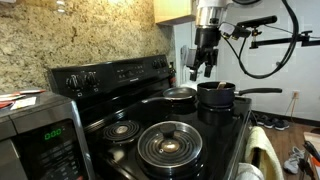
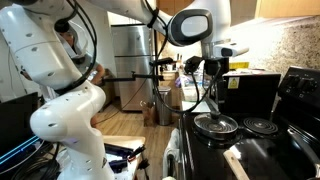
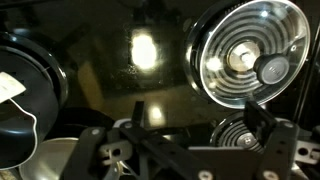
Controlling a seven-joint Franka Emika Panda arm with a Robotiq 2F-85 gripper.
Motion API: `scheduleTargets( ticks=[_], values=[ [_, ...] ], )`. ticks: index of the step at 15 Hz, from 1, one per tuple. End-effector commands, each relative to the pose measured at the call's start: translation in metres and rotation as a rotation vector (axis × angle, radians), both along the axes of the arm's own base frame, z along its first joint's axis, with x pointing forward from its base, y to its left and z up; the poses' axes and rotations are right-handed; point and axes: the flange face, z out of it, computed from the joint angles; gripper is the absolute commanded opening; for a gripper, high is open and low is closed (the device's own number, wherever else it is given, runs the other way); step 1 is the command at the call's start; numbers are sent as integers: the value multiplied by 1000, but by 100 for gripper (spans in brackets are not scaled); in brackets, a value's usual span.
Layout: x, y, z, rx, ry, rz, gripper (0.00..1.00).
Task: Take the spatula out of the pot, put it on the counter then pick the lid on the stove and put it on the pot
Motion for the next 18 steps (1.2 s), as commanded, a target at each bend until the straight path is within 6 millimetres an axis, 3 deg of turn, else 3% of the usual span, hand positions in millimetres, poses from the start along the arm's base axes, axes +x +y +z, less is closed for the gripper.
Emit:
scheduleTargets(
  ticks=[1, 8, 13, 14, 15, 16, 18],
  values=[
    [19, -24, -12, -101, -11, -164, 100],
    [46, -102, -36, -135, 65, -506, 100],
    [59, -165, -14, -119, 33, -775, 100],
    [60, -169, -9, -110, 29, -796, 100],
    [62, -156, -2, -14, -16, -730, 100],
    [57, -167, -12, -70, 15, -743, 100],
    [61, -162, -4, -42, -6, -742, 100]
  ],
)
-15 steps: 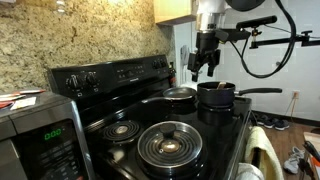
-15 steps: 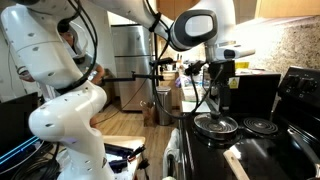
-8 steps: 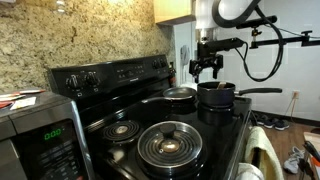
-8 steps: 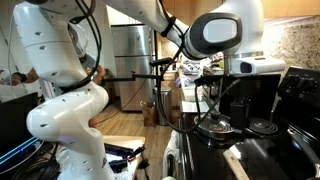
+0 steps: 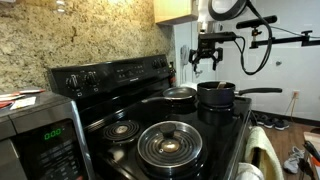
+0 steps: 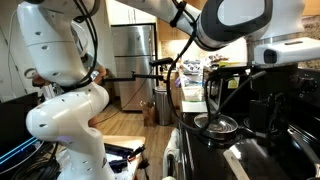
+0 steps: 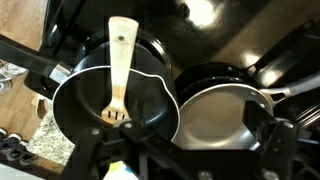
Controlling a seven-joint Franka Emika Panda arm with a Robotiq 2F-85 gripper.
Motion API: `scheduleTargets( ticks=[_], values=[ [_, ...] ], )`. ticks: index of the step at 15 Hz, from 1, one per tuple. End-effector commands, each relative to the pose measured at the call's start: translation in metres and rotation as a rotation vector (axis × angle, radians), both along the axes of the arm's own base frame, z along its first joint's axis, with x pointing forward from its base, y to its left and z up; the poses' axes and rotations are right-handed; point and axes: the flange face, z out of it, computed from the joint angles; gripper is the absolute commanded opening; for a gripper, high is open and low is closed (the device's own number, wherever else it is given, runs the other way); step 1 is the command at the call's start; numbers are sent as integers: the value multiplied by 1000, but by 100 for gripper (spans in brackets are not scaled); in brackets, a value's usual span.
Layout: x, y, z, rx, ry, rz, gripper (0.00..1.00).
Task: Take the spatula out of the pot, put it on the counter then pick the lid on the stove and put it on the pot
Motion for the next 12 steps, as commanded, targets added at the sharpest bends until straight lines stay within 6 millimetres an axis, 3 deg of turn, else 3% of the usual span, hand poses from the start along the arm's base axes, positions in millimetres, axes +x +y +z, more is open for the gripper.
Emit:
scheduleTargets(
  ticks=[1, 7, 12],
  values=[
    [1, 3, 1, 2, -1, 6, 100],
    [-19, -4, 1, 57, 168, -106, 100],
    [-34, -14, -12, 137, 262, -192, 100]
  ],
)
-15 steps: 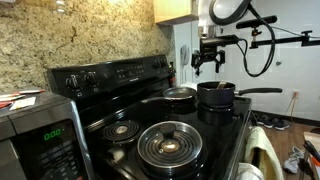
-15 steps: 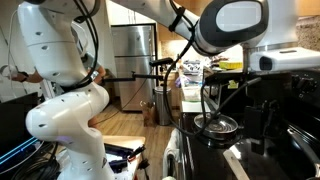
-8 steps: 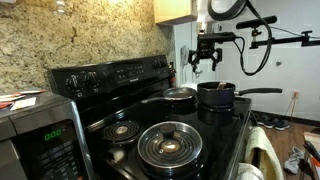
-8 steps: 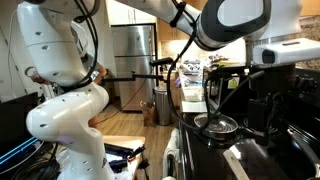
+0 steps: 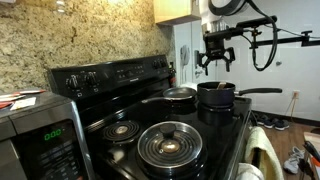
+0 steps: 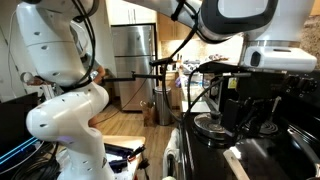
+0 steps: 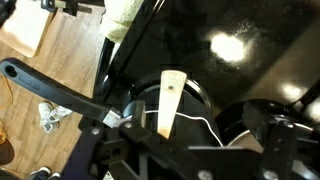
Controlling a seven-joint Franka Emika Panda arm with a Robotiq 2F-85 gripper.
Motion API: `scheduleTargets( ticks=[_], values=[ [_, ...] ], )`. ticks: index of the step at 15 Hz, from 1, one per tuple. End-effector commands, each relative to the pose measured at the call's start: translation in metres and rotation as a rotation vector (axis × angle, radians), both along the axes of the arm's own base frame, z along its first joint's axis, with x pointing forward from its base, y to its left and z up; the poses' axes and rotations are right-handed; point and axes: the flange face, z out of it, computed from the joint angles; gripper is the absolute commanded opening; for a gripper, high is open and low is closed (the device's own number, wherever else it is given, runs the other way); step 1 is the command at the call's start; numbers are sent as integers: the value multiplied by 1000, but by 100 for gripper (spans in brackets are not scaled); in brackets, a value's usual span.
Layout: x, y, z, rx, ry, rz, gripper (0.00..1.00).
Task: Take the spatula out of the pot, put it on the counter then pick the lid on the stove and put it on the pot
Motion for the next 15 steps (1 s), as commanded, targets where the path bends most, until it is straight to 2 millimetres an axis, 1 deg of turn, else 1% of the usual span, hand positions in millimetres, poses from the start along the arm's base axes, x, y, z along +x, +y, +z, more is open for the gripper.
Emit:
scheduleTargets(
  ticks=[1, 6, 8, 10, 13, 15],
  values=[
    [-12, -9, -8, 51, 51, -104, 100],
    [-26, -32, -36, 149, 63, -196, 100],
    [-24, -36, -42, 183, 63, -220, 100],
    [-20, -37, -44, 191, 63, -225, 100],
    [-12, -35, -45, 157, 51, -199, 100],
    [-8, -36, -50, 144, 41, -196, 100]
  ],
)
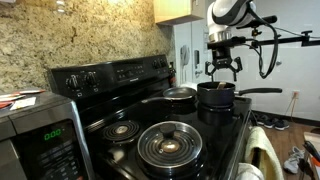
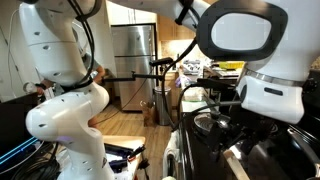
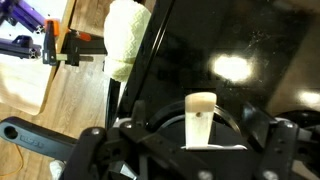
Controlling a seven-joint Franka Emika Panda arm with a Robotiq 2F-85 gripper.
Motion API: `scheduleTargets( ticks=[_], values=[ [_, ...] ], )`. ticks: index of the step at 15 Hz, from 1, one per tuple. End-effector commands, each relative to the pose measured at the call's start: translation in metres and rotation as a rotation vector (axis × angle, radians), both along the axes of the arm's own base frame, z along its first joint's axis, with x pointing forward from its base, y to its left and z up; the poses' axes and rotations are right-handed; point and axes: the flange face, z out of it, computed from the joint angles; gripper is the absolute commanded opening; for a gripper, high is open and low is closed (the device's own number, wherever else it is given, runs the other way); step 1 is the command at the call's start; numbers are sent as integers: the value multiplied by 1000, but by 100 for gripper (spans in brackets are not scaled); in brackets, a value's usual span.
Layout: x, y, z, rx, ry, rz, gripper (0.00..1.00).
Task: Take the spatula out of the pot, put it on the counter then pick the lid on the stove and put it on the pot
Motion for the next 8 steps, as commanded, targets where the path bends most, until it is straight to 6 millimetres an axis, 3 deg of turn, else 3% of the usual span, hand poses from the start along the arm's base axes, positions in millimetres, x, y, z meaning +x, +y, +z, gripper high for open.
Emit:
scheduleTargets(
  ticks=[1, 8],
  values=[
    [11, -1, -8, -13, -32, 8, 100],
    [21, -6, -20, -8, -45, -14, 100]
  ],
)
